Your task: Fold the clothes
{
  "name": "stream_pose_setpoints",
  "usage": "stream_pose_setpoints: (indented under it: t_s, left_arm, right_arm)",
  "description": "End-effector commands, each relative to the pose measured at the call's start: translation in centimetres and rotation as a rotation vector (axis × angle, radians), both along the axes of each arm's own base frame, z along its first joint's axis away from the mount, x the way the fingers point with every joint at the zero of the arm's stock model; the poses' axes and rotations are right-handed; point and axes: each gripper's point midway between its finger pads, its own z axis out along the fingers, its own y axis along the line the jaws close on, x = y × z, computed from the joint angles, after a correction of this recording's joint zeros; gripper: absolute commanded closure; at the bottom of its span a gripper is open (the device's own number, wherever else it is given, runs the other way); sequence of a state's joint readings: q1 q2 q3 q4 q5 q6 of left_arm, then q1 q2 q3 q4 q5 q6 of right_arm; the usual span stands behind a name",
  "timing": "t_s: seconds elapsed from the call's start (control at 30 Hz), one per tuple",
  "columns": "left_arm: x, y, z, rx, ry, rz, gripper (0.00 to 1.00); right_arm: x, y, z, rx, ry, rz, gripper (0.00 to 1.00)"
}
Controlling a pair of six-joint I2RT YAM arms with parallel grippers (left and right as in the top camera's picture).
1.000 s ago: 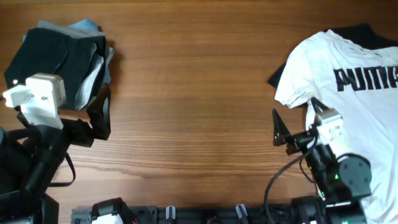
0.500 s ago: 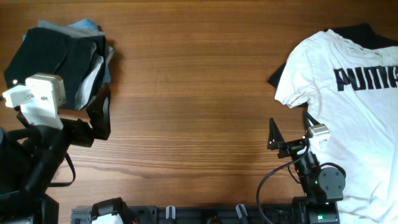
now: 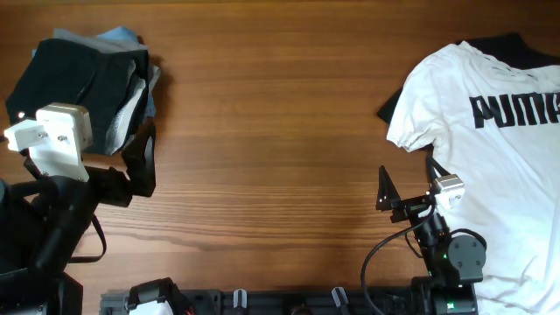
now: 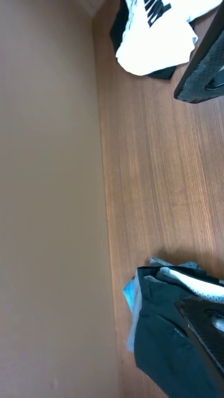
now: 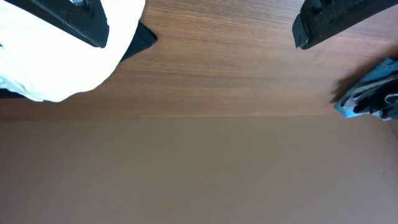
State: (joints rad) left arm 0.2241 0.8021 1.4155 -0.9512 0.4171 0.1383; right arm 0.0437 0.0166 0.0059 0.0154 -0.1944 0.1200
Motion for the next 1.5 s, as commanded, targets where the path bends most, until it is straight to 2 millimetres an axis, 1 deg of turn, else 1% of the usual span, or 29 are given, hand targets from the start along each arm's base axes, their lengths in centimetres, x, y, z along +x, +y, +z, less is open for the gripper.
stream_pose_setpoints:
  t_s: [0.0, 0.1, 0.2, 0.23, 0.3, 0.4, 0.47, 0.63, 0.73, 0.77, 0.83, 0.9, 0.93, 1.03, 1.07, 1.1, 1.47]
  left_arm:
    - [0.0, -0.2, -0.2, 0.013, 0.002, -0.018, 0.00]
    - [-0.1, -0.2, -0.7, 0.009, 0.022, -0.017, 0.00]
    - [-1.3, -0.4, -1.5, 0.023, 0.031, -0.012, 0.00]
    - [-1.4, -0.5, -1.8, 0.026, 0.012, -0.019, 0.00]
    - [-1.1, -1.1, -2.8, 0.044, -0.071, -0.048, 0.00]
    - [-0.9, -2.1, -6.5, 0.061, -0.179, -0.091, 0.00]
    - [-0.9, -1.8, -9.2, 0.013, -0.270, -0.045, 0.00]
    - [-1.5, -2.0, -12.9, 0.010, -0.390, -0.043, 0.00]
    - [-1.1, -1.8, -15.9, 0.014, -0.426, -0.032, 0.00]
    - [-0.7, -1.7, -16.7, 0.015, -0.429, -0.032, 0.00]
    - [0.4, -1.7, -19.1, 0.015, -0.441, -0.033, 0.00]
    - [0.9, -1.7, -21.0, 0.015, -0.449, -0.037, 0.00]
    - [1.0, -1.8, -21.9, 0.012, -0.411, -0.040, 0.00]
    - [1.1, -1.8, -23.7, 0.006, -0.337, -0.041, 0.00]
    - [1.1, -1.8, -24.9, 0.002, -0.286, -0.040, 0.00]
    - [1.1, -1.8, -25.3, 0.000, -0.269, -0.040, 0.00]
    - [1.1, -1.8, -25.3, 0.000, -0.268, -0.040, 0.00]
  right_arm:
    - [0.0, 0.0, 0.1, 0.017, -0.003, 0.004, 0.00]
    - [0.0, 0.0, 0.1, 0.017, -0.003, 0.004, 0.00]
    - [0.0, 0.0, 0.1, 0.017, -0.003, 0.004, 0.00]
    - [0.0, 0.0, 0.1, 0.017, -0.003, 0.004, 0.00]
    - [0.0, 0.0, 0.1, 0.017, -0.003, 0.004, 0.00]
    - [0.0, 0.0, 0.1, 0.017, -0.003, 0.004, 0.00]
    - [0.0, 0.0, 0.1, 0.017, -0.003, 0.004, 0.00]
    - [0.0, 0.0, 0.1, 0.017, -0.003, 0.004, 0.00]
    - [0.0, 0.0, 0.1, 0.017, -0.003, 0.004, 0.00]
    - [0.0, 0.0, 0.1, 0.017, -0.003, 0.004, 0.00]
    - [0.0, 0.0, 0.1, 0.017, -0.003, 0.004, 0.00]
    - [0.0, 0.0, 0.1, 0.017, -0.003, 0.004, 0.00]
    - [0.0, 0.0, 0.1, 0.017, -0.003, 0.004, 0.00]
    - [0.0, 0.0, 0.1, 0.017, -0.003, 0.004, 0.00]
    - [0.0, 0.0, 0.1, 0.017, -0.003, 0.004, 0.00]
    - [0.0, 0.0, 0.1, 0.017, -0.003, 0.004, 0.00]
    - [0.0, 0.0, 0.1, 0.017, -0.003, 0.004, 0.00]
